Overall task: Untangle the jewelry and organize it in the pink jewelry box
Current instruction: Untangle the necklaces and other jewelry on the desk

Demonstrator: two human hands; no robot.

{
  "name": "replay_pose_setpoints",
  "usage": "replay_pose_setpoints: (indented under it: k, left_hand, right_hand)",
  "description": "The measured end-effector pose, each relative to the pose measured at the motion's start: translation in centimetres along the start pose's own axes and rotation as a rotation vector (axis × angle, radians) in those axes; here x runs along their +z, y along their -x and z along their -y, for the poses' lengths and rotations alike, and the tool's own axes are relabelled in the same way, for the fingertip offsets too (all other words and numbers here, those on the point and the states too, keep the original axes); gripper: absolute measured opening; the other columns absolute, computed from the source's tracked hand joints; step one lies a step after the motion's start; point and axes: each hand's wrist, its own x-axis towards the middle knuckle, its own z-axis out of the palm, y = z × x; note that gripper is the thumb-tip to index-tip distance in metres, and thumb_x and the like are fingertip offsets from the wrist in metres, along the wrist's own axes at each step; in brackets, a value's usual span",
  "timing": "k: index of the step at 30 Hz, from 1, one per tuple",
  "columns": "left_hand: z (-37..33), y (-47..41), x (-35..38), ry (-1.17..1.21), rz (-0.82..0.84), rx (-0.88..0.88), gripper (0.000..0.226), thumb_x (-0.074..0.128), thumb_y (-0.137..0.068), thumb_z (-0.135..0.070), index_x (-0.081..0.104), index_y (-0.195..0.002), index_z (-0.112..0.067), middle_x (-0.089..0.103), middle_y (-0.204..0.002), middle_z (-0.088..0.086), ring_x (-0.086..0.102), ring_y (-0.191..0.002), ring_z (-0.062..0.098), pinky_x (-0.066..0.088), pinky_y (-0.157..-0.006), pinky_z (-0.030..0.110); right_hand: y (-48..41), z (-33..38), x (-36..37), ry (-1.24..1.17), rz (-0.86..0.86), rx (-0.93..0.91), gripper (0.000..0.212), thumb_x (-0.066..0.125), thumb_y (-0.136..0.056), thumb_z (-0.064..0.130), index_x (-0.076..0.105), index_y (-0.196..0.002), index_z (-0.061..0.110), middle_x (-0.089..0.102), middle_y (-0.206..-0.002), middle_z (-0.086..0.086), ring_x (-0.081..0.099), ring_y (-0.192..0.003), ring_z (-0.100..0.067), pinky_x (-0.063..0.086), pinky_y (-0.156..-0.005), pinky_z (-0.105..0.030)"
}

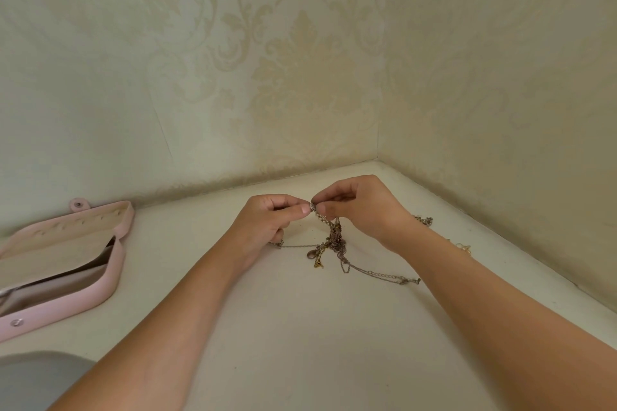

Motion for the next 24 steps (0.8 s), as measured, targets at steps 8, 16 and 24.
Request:
replay_pose_setpoints:
  k: [8, 16, 24]
  left_hand:
    - [0.24, -0.25, 0.14, 0.076, 0.006, 0.035, 0.013, 0.061, -0.09, -0.017, 0.069, -0.08, -0.017, 0.054, -0.067, -0.005, 0.036, -0.054, 0.006, 0.027, -0.045, 0.017]
    - [0.42, -0.51, -0.26, 0.139, 0.012, -0.006, 0.01, 0.066, -0.085, -0.02, 0.073, -0.078, -0.018, 0.047, -0.067, 0.0, 0.034, -0.054, 0.007, 0.025, -0.044, 0.017]
    - [0.27, -0.44, -0.09, 0.091, 0.002, -0.004, 0.007, 0.07, -0.081, -0.016, 0.072, -0.075, -0.015, 0.038, -0.056, -0.007, 0.026, -0.052, 0.008, 0.02, -0.047, 0.021]
  right_hand:
    - [0.04, 0.09, 0.15, -0.039, 0.057, 0.04, 0.01, 0.068, -0.082, 0.001, 0.069, -0.09, 0.007, 0.065, -0.071, -0.004, 0.061, -0.063, -0.01, 0.053, -0.075, -0.02]
    - [0.15, 0.16, 0.57, 0.053, -0.004, -0.035, 0.008, 0.074, -0.08, 0.018, 0.071, -0.084, 0.011, 0.069, -0.075, 0.0, 0.062, -0.07, -0.007, 0.05, -0.076, -0.02]
    - [0.43, 0.39, 0.81, 0.286, -0.022, -0.149, 0.011, 0.077, -0.075, 0.011, 0.067, -0.075, 0.017, 0.066, -0.072, 0.004, 0.053, -0.06, 0.001, 0.042, -0.058, -0.007]
